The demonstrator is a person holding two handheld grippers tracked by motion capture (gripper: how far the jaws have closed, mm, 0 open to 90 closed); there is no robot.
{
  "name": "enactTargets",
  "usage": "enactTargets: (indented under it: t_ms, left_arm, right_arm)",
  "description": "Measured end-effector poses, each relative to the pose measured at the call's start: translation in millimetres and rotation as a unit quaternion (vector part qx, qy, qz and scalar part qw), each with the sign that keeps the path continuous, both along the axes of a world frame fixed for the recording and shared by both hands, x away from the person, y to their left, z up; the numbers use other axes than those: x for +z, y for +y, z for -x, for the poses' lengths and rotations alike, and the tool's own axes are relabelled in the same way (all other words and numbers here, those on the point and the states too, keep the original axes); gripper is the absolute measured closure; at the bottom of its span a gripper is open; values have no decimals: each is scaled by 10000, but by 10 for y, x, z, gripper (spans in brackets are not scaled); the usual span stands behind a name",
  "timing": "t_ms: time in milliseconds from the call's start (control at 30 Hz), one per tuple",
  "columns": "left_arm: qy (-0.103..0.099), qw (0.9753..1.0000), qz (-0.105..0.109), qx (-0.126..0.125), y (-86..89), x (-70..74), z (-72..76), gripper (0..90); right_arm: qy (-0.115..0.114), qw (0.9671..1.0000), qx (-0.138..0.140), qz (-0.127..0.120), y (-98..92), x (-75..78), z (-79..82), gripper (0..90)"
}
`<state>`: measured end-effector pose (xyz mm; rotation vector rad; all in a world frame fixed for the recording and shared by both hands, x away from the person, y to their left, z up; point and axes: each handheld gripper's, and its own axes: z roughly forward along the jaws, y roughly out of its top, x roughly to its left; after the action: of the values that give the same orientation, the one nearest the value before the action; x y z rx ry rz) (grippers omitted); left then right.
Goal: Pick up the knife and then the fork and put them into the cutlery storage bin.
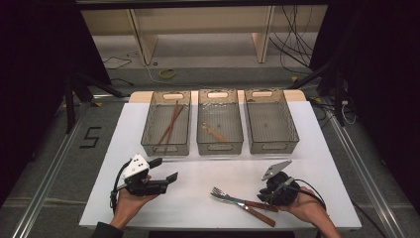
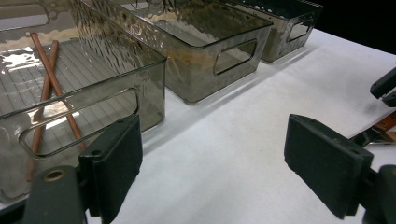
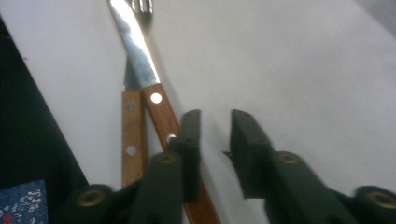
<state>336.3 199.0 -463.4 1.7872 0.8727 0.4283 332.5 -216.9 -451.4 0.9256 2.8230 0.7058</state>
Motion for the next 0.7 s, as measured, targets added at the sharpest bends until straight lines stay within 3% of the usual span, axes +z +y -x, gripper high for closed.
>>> enactTargets:
  t_ms: [200,333,700]
  left_arm:
    - [0,10000,2,7,1,-1,1,187]
    - [9,10000,-6,-3,0,-4,-1,187]
    - [5,10000,8,-3,-1,-3,0,187]
  right_arm:
    - [-109,9995,299,-66,70,70,18,552]
    - [-145,9990,408,-49,95,85,28,481]
    - [-25,9982,585,158,124,22,34,432]
